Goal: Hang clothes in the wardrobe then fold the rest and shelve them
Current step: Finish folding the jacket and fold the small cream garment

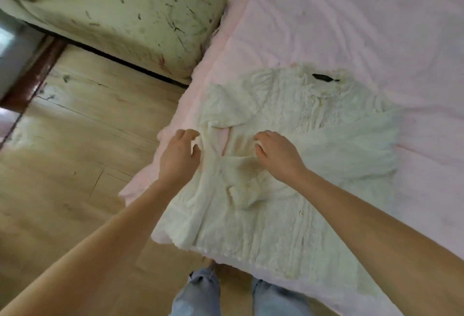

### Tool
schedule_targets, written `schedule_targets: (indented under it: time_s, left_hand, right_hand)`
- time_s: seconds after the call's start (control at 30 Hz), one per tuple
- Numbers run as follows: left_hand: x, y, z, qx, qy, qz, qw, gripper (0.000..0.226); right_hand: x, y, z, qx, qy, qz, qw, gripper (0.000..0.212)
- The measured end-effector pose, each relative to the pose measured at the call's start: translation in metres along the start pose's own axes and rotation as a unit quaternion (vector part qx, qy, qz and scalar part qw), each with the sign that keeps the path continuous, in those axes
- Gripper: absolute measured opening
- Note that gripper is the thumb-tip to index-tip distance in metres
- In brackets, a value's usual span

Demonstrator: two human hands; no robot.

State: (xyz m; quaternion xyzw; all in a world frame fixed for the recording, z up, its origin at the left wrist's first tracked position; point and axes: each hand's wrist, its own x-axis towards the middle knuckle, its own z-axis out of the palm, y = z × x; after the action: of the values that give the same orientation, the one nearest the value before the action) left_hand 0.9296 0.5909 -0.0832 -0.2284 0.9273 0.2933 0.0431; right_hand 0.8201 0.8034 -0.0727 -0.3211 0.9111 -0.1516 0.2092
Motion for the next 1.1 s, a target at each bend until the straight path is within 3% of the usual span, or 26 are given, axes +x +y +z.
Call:
schedule_targets:
  time_s: [0.07,0.13,0.23,0.33,0.4,0.5,0.53,0.67,0.73,0.83,0.9,1.0,1.07,1.1]
  left_hand:
    - [-0.002,-0.023,-0.007,-0.006,-0.05,-0.148,0.988,0.033]
    - [-0.013,-0.039,-0.012,-0.023,-0.119,-0.229,0.966,0.043]
    - [-0.045,-0.057,-0.015,0.017,-0.224,-0.242,0.944,0.05]
    - [-0.073,-0.075,-0.015,0.044,-0.241,-0.233,0.941,0.027]
    - [-0.079,-0.087,-0.02,-0.063,-0.232,-0.235,0.942,0.015]
    - [-0.079,-0.097,-0.049,-0.322,-0.231,-0.286,0.872,0.017]
    - [-0.076,-0.096,-0.058,-0.366,-0.226,-0.294,0.853,0.016]
    - [-0.065,-0.093,-0.108,-0.435,-0.212,-0.246,0.84,0.023]
    - [-0.06,-0.085,-0.136,-0.509,-0.214,-0.24,0.798,0.024]
    - [-0.054,-0.079,-0.163,-0.59,-0.201,-0.233,0.746,0.046]
    - [-0.052,-0.081,-0.175,-0.567,-0.177,-0.194,0.78,0.068]
    - [-0.052,-0.072,-0.187,-0.416,-0.111,-0.1,0.897,0.095]
    - [-0.052,-0.068,-0.186,-0.263,-0.02,-0.086,0.961,0.09]
    - [-0.052,-0.069,-0.182,-0.21,0.011,-0.105,0.972,0.084]
  right_hand:
    - [0.016,-0.031,0.006,0.004,-0.009,-0.057,0.998,0.029]
    - [0.025,-0.054,0.019,0.001,-0.01,-0.108,0.994,0.028]
    - [0.025,-0.079,0.041,-0.016,-0.009,-0.17,0.985,0.035]
    - [0.017,-0.094,0.059,-0.03,-0.024,-0.223,0.974,0.043]
    - [0.012,-0.101,0.067,-0.038,-0.047,-0.249,0.967,0.044]
    - [0.013,-0.122,0.067,-0.028,-0.091,-0.239,0.966,0.053]
    - [0.012,-0.128,0.063,-0.03,-0.117,-0.236,0.964,0.061]
    - [0.022,-0.169,0.04,-0.047,-0.18,-0.256,0.949,0.082]
    - [0.029,-0.19,0.025,0.031,-0.137,-0.207,0.968,0.063]
    - [0.039,-0.211,0.002,0.164,-0.048,-0.105,0.98,0.013]
    - [0.046,-0.218,-0.012,0.201,-0.038,-0.055,0.977,0.005]
    - [0.054,-0.224,-0.03,0.201,-0.014,-0.033,0.979,0.004]
    - [0.057,-0.228,-0.04,0.205,0.005,-0.033,0.978,0.014]
    - [0.058,-0.228,-0.044,0.205,0.01,-0.033,0.978,0.02]
